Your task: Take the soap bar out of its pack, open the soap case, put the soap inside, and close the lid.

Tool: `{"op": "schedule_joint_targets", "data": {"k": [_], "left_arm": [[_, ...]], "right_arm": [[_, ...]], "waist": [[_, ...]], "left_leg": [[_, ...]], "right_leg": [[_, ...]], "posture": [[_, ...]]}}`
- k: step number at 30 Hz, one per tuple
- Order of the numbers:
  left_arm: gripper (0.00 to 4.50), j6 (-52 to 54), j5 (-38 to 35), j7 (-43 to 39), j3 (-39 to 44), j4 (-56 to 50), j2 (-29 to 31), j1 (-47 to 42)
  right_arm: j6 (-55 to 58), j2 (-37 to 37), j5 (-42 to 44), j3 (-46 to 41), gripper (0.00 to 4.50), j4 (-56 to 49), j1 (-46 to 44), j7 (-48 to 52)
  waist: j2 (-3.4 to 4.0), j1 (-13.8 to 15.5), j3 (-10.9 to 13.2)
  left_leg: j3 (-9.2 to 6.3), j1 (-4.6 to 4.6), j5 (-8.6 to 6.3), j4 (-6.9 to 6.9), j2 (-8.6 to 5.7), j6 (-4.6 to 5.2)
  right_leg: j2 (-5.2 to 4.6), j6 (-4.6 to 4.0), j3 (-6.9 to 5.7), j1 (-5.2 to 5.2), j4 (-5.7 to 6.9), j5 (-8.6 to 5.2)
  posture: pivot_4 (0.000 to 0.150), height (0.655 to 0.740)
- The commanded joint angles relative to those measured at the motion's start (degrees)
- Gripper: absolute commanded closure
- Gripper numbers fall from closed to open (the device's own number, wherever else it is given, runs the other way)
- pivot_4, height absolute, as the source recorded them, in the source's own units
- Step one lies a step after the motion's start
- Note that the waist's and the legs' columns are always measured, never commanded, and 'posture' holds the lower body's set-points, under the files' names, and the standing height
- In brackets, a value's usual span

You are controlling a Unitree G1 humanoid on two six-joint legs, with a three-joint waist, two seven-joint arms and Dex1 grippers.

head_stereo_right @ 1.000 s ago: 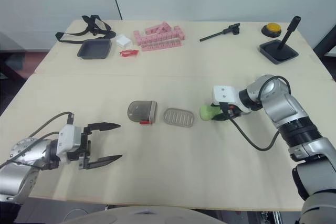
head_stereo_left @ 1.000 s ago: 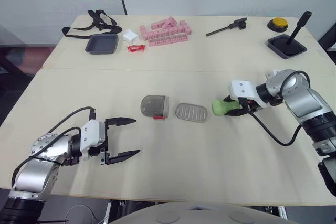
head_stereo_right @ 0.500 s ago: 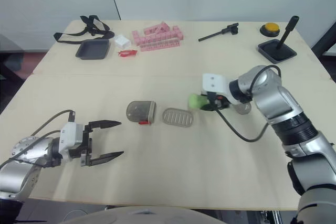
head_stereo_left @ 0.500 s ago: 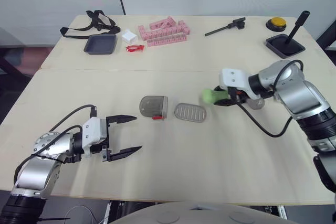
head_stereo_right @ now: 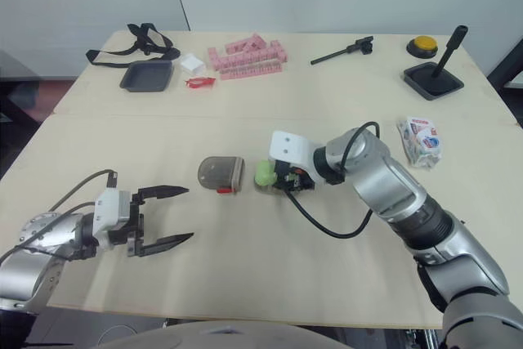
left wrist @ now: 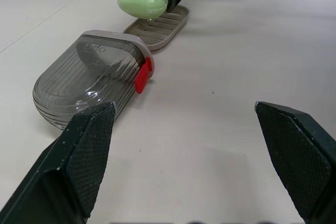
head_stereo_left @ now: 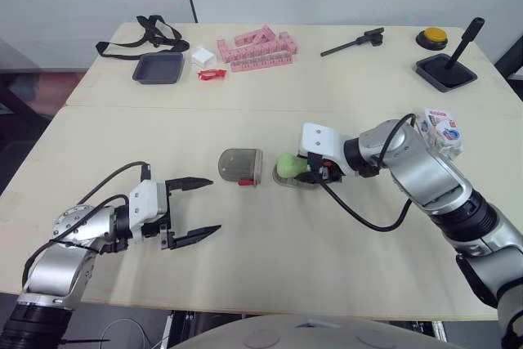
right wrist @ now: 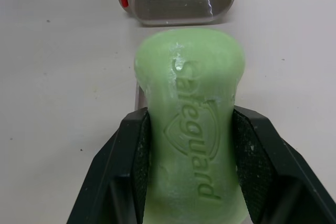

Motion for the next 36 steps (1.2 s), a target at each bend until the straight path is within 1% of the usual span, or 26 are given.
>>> {"op": "schedule_joint_targets", "data": {"k": [1, 10, 12, 17, 18, 27, 30, 33, 36], "left_arm": [[0.0, 0.18, -0.95, 0.5, 0.24, -1.97, -0.13, -0.25], [0.0, 0.37, -0.6, 1.63, 0.1, -2.91, -0.62, 0.09], [0.0, 0.47, -0.57, 2.01, 0.16, -2.94, -0.72, 0.07], [0.0, 0.55, -0.36, 2.68, 0.05, -3.02, -0.97, 0.14], [0.0, 0.56, -0.34, 2.75, -0.01, -3.07, -1.0, 0.17], [0.0, 0.65, -0.08, 3.0, -0.52, -2.85, -0.97, -0.48], [0.0, -0.15, 1.18, 2.95, -0.81, -1.32, -0.62, -2.61], [0.0, 2.33, 0.45, 3.55, -0.6, -0.69, -0.38, -5.45], [0.0, 4.61, 0.11, 2.99, -0.98, 0.21, 0.4, -9.16]], "right_arm": [[-0.81, -0.46, 0.58, -0.2, 2.77, -0.16, -1.73, -0.52], [-1.13, 0.0, 1.11, 0.36, 2.77, 2.15, -2.98, -0.66], [-1.18, -0.13, 1.16, 0.48, 1.74, 2.34, -3.13, -0.52], [-1.03, -1.03, 1.64, 0.72, 0.12, 1.94, -2.96, 0.1], [-0.96, -1.12, 1.77, 0.66, 0.02, 1.83, -2.94, 0.12], [-1.23, -1.95, 4.3, -2.42, 0.02, 0.18, -2.33, -0.13], [-2.88, -2.34, 10.09, -9.13, 0.02, -1.56, 1.26, 1.36], [-7.93, -4.25, 14.11, -15.33, 0.02, -2.48, 7.28, 3.13], [-15.11, -3.39, 19.37, -24.11, 0.02, -3.02, 17.07, 3.81]], "waist": [[0.0, -0.03, 0.0], [0.0, -0.01, 0.0], [0.0, -0.03, 0.0], [0.0, 0.04, 0.0], [0.0, 0.06, 0.0], [0.0, 0.1, 0.0], [-0.01, 0.64, -0.01], [-0.02, 1.28, -0.01], [-0.08, 1.91, -0.05]], "left_leg": [[0.0, 0.0, 0.0, 0.0, 0.0, 0.0], [0.0, 0.01, 0.06, -0.02, 0.0, -0.12], [0.0, 0.01, 0.06, -0.02, 0.0, -0.12], [0.0, 0.03, 0.06, -0.03, 0.0, -0.13], [0.0, 0.03, 0.06, -0.03, 0.0, -0.14], [0.0, 0.06, 0.06, -0.04, 0.0, -0.14], [0.0, 0.06, 0.06, -0.04, 0.0, -0.14], [0.03, 0.09, 0.05, -0.02, 0.0, -0.14], [0.07, 0.09, 0.05, -0.01, -0.01, -0.13]], "right_leg": [[0.0, 0.0, 0.0, 0.0, 0.0, 0.0], [0.0, 0.0, 0.0, 0.02, 0.0, 0.01], [0.0, 0.0, 0.0, 0.02, 0.01, 0.01], [0.0, 0.0, 0.0, 0.05, 0.01, 0.01], [0.0, 0.0, 0.0, 0.05, 0.01, 0.01], [0.0, 0.0, 0.01, 0.07, 0.01, 0.02], [0.0, 0.0, 0.01, 0.09, 0.01, 0.02], [-0.02, -0.02, 0.03, 0.12, 0.0, 0.03], [-0.06, -0.06, 0.02, 0.16, -0.02, 0.04]], "posture": [[0.15, 0.7109], [0.15, 0.7109], [0.15, 0.7109], [0.15, 0.7109], [0.15, 0.7109], [0.15, 0.7109], [0.15, 0.7109], [0.15, 0.7109], [0.15, 0.7109]]}}
